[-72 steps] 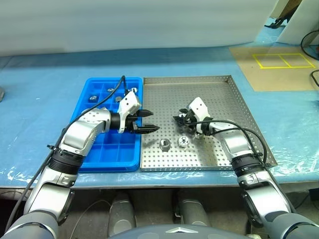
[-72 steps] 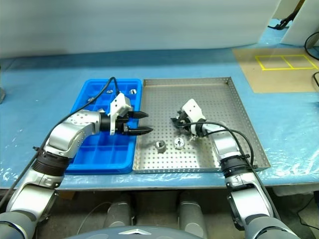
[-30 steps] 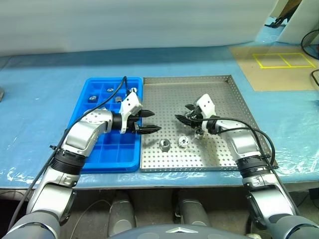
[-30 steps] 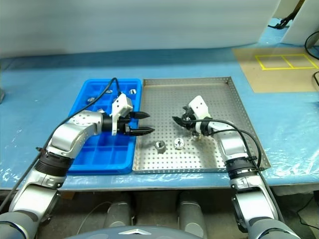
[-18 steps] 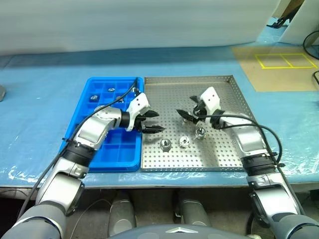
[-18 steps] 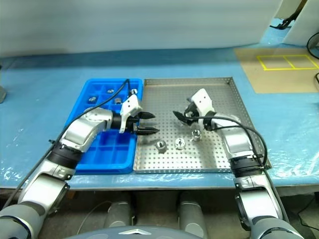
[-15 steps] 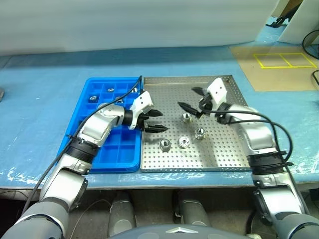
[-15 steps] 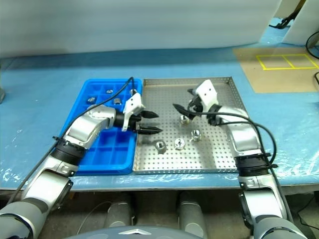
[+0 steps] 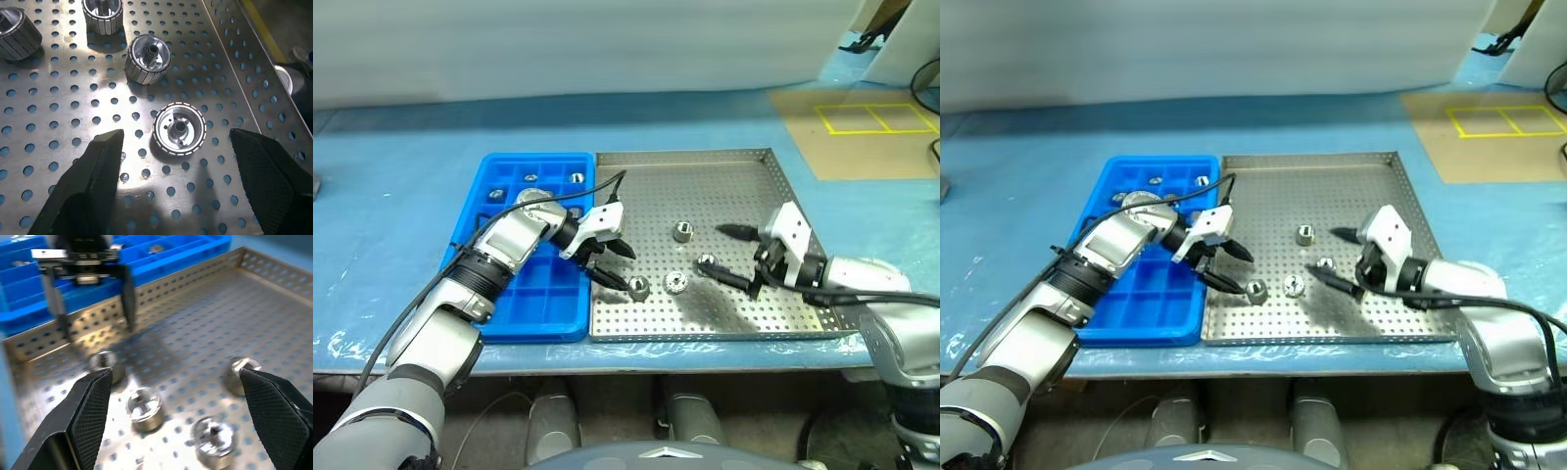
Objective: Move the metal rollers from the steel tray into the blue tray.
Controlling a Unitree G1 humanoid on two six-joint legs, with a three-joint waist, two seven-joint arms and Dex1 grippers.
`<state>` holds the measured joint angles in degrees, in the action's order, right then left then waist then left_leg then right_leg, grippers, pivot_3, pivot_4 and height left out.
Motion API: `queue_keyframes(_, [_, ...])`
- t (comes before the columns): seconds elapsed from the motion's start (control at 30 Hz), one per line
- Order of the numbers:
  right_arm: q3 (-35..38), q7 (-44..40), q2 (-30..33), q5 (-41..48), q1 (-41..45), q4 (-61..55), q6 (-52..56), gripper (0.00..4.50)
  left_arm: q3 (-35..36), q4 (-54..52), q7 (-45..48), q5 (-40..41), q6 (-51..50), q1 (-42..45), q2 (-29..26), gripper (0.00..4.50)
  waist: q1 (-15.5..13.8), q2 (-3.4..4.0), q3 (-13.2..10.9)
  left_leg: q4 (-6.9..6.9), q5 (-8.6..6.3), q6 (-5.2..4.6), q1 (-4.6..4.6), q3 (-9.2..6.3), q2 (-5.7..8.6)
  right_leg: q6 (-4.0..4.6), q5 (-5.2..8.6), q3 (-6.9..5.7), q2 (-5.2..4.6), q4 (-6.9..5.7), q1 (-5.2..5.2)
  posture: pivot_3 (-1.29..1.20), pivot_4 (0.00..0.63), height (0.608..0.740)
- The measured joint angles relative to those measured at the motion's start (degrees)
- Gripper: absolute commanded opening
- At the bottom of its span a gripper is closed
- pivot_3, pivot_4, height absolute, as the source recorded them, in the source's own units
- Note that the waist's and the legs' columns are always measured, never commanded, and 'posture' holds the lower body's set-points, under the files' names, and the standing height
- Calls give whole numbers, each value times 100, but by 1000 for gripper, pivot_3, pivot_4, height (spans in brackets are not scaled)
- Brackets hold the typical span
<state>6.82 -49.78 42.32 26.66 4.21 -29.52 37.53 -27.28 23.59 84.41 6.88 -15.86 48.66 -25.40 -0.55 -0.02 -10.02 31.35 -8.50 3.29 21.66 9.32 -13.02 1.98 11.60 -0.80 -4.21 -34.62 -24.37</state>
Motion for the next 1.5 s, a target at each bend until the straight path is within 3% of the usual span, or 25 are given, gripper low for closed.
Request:
queue_keyframes(0.07, [30, 209, -34, -4, -57, -90, 19, 4340, -6, 340, -107, -148, 201, 131, 268, 3648, 3, 0, 0, 7, 0, 0, -8, 5, 6, -48, 13, 14, 0, -1, 4, -411, 150, 740])
queue_keyframes(0.2, [45, 586, -202, -23, -156, -206, 16, 4340, -10, 716, -225, -307, 405, 193, 658, 3648, 21, -1, 0, 15, 0, -1, -9, 8, 11, -61, 10, 28, 0, -2, 5, -429, 150, 740])
queue_keyframes(0.47, [39, 781, -195, -180, -490, -236, -79, 4340, -25, 767, 89, -522, 438, 192, 570, 3648, 125, -1, 0, 15, -12, -20, 3, 9, 15, -32, -8, 29, -2, 13, 3, -443, 150, 740])
queue_keyframes(0.87, [-192, 1306, -198, -208, -71, -441, 384, 4340, -60, 841, 25, -817, 360, 170, 782, 3648, 137, 0, 1, 16, -12, -21, 0, 10, 15, -34, -6, 30, -2, 12, 4, -460, 150, 740])
queue_keyframes(1.0, [-190, 1373, -197, -171, -39, -531, 524, 4366, -60, 827, -7, -827, 302, 142, 858, 2775, 137, 0, 2, 17, -13, -22, 0, 12, 16, -33, -7, 32, -3, 13, 4, -460, 150, 740])
queue_keyframes(1.07, [-189, 1369, -197, -173, -97, -529, 521, 4366, -67, 858, -179, -928, 274, 139, 924, 2775, 139, 0, 2, 17, -13, -22, 0, 12, 16, -34, -6, 32, -2, 13, 4, -460, 150, 740])
queue_keyframes(1.23, [-195, 1348, -198, -249, -262, -461, 352, 4366, -90, 930, -236, -990, 278, 130, 956, 1705, 159, 0, 2, 17, -13, -22, -1, 12, 15, -61, 10, 33, -1, 12, 4, -453, 150, 740])
queue_keyframes(1.5, [-348, 1207, -218, -520, -296, 41, -225, 4366, -24, 809, -267, -920, 279, 53, 882, 1705, 191, 0, 2, 18, -13, -22, 0, 13, 13, -61, 9, 33, 0, 11, 2, -421, 150, 740])
